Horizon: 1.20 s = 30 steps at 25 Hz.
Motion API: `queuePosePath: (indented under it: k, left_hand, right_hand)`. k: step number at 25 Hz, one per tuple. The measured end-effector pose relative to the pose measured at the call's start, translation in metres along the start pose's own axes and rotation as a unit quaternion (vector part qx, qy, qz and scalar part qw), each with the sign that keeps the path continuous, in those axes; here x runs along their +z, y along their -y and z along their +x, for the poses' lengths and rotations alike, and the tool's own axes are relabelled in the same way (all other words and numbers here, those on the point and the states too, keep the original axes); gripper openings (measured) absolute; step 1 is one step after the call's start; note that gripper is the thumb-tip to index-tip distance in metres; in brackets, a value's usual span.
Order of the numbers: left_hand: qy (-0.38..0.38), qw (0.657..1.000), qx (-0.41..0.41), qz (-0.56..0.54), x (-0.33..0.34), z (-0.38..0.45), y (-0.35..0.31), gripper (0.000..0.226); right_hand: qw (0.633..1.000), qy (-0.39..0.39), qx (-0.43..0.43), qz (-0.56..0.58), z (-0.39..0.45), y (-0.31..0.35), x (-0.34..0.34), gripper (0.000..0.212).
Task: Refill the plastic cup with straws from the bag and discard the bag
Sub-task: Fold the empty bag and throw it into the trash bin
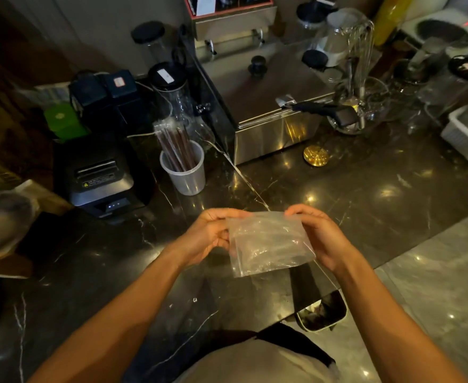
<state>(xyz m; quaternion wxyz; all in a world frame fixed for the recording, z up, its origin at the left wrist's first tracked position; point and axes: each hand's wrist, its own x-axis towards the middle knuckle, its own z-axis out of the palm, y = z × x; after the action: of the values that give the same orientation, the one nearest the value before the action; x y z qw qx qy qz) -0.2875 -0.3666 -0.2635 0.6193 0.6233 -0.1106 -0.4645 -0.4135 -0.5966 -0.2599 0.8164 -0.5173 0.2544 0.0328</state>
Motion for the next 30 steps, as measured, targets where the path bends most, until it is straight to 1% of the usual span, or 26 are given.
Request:
queuePosePath:
  k: [2,3,4,6,9,11,13,15,17,19,21,23,24,25,27,30]
  left_hand:
    - [-0.006,0.998,0.023,0.061,0.002,0.0,-0.005,0.044]
    - [-0.006,0.996,0.041,0.077,0.002,0.0,-0.008,0.042]
    - [-0.005,0.995,0.057,0.076,0.003,-0.001,-0.011,0.04]
    - [-0.013,0.997,0.063,0.036,0.003,-0.003,-0.014,0.038]
    - [-0.065,0.997,0.047,0.015,0.003,-0.004,-0.01,0.027]
    - [-0.097,0.995,0.035,-0.002,0.003,-0.004,-0.003,0.029]
    - [-0.118,0.992,0.026,-0.042,0.002,-0.005,0.005,0.038]
    - [-0.119,0.988,0.016,-0.099,0.001,-0.007,0.012,0.046]
    - [-0.108,0.986,0.009,-0.127,0.003,-0.008,0.018,0.05]
    - [-0.128,0.984,0.014,-0.124,0.005,-0.008,0.024,0.049]
    - [-0.164,0.978,0.022,-0.126,0.005,-0.008,0.026,0.043]
    - [-0.194,0.972,0.029,-0.13,0.007,-0.007,0.027,0.034]
    - [-0.205,0.97,0.026,-0.13,0.009,-0.007,0.028,0.033]
    - [-0.212,0.969,0.02,-0.123,0.012,-0.008,0.028,0.036]
    - [-0.2,0.975,0.012,-0.095,0.016,-0.01,0.031,0.045]
    - [-0.185,0.982,0.023,-0.01,0.014,-0.012,0.034,0.047]
  right_hand:
    - [1.0,-0.01,0.01,-0.013,-0.002,0.0,-0.002,0.029]
    - [1.0,-0.007,0.023,-0.011,-0.003,-0.001,-0.002,0.038]
    - [0.999,0.001,0.036,-0.005,-0.004,-0.002,-0.001,0.048]
    - [0.998,0.025,0.052,0.016,-0.005,-0.003,0.001,0.064]
    - [0.994,0.08,0.065,0.027,-0.004,-0.005,0.006,0.076]
    - [0.993,0.087,0.074,-0.008,-0.001,-0.008,0.011,0.076]
    - [0.994,0.069,0.072,-0.044,0.003,-0.013,0.012,0.068]
    - [0.995,0.054,0.063,-0.053,0.007,-0.017,0.016,0.057]
    - [0.996,0.049,0.062,-0.031,0.007,-0.017,0.022,0.051]
    - [0.996,0.058,0.073,-0.009,0.008,-0.016,0.029,0.045]
    - [0.993,0.065,0.098,-0.01,0.01,-0.019,0.033,0.042]
    - [0.992,0.06,0.104,-0.034,0.013,-0.024,0.036,0.046]
    - [0.993,0.056,0.098,-0.045,0.014,-0.026,0.038,0.048]
    - [0.994,0.054,0.087,-0.049,0.015,-0.029,0.04,0.049]
    - [0.995,0.052,0.065,-0.045,0.017,-0.033,0.042,0.049]
    - [0.996,0.046,0.054,-0.062,0.018,-0.032,0.039,0.043]
